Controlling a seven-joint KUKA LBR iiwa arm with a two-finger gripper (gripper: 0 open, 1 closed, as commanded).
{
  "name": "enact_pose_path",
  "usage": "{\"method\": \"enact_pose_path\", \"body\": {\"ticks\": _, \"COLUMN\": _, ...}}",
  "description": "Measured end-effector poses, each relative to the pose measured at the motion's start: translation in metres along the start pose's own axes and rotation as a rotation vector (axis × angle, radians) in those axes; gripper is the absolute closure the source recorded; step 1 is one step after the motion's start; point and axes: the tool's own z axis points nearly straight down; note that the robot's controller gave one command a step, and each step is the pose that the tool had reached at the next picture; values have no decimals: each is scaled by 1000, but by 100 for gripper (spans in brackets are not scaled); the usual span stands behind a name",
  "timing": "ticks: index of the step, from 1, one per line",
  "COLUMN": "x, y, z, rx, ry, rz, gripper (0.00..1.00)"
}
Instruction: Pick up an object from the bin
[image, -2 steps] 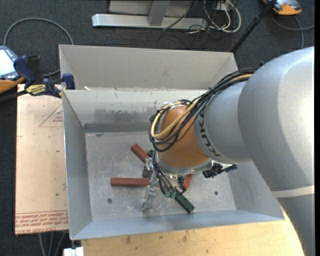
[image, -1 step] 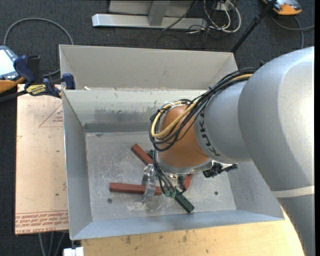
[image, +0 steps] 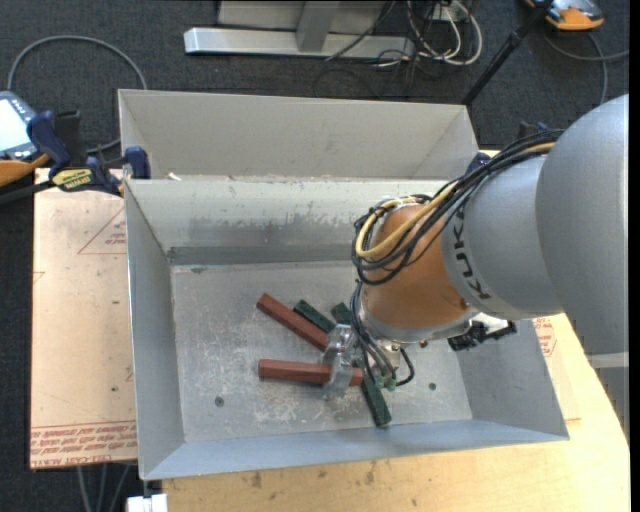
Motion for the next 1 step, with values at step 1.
{"method": "enact_pose_path", "body": {"ticks": 1, "x": -53, "y": 26, "z": -175, "rx": -6, "ry": -12, "rz": -10, "gripper": 100}}
